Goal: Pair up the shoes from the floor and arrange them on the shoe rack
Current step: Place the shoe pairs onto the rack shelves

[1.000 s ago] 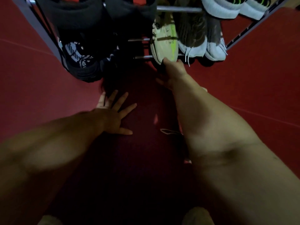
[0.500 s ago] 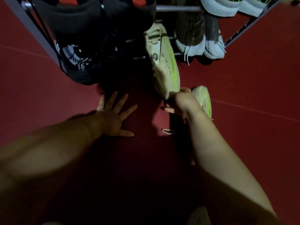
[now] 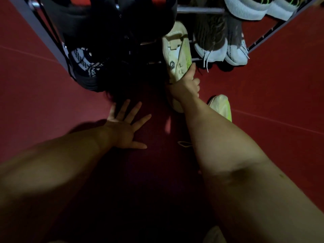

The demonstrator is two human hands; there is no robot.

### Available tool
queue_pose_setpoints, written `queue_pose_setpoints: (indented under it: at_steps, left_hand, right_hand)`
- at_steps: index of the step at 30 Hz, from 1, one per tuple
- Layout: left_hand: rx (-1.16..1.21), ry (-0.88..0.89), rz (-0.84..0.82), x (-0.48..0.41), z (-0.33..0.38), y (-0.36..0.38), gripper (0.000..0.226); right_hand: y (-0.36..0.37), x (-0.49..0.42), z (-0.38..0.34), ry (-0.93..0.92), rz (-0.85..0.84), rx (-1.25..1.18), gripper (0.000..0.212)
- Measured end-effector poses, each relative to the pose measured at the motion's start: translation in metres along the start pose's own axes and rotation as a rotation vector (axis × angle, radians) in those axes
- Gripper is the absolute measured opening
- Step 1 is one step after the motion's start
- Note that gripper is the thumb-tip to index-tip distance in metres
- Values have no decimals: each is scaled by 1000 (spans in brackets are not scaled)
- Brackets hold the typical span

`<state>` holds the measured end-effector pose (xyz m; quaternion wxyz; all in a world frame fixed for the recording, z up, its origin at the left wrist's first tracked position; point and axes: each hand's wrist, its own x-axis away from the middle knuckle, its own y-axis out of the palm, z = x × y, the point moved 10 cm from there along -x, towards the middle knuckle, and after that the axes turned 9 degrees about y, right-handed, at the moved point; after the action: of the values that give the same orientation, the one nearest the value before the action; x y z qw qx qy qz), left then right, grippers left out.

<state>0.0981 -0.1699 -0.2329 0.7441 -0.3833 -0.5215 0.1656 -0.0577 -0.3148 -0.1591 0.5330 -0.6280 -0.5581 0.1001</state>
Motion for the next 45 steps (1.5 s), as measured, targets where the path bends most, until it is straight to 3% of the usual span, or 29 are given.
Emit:
queue_pose_setpoints:
  at_steps: [3,7,12,15,19,21,23,26,29,32,35,40,45]
  left_hand:
    - [11,16,0,0,1,-1,97]
    - [29,25,7,1,2,-2,99]
    - [-79,23,103,13,-4,-9,100]
    - [102,5,342,34,-20,-23,110]
    - [282,-88,346,42,-16,-27,91]
    - [319,-35,455,37,4,-44,98]
    - [322,63,515,28,30,-61,113]
    - [323,98,404,6,62,-70,116]
    - [302,95,318,-13,82,-75,116]
    - [307,64,286,-19,84,-68,96]
    - [220,58,350,-9,93,-73,86]
    - [278,-58,361,6,98,-53,97]
    - [378,-62,349,6,89,-51,102]
  right_hand:
    - [-10,2,5,-70,-21,72,105]
    - [-25,8,26,-215,-26,374,112]
    - [-52,19,41,-492,-54,753,105]
    - [-53,35,49,-675,-178,930,95]
    - [-48,61,37,-919,-113,973,84]
    - [-51,60,37,-827,-32,952,88]
    - [-69,49,51,-519,31,815,88]
    - [-103,48,111,68,84,367,84]
    - [-80,77,185,398,-37,88,91]
    - [-40,101,217,404,-73,-37,107]
    - [-39,103,210,236,93,20,95]
    - [-46,102,189,-92,149,5,89]
    - [-44,100,193,-57,135,78,96]
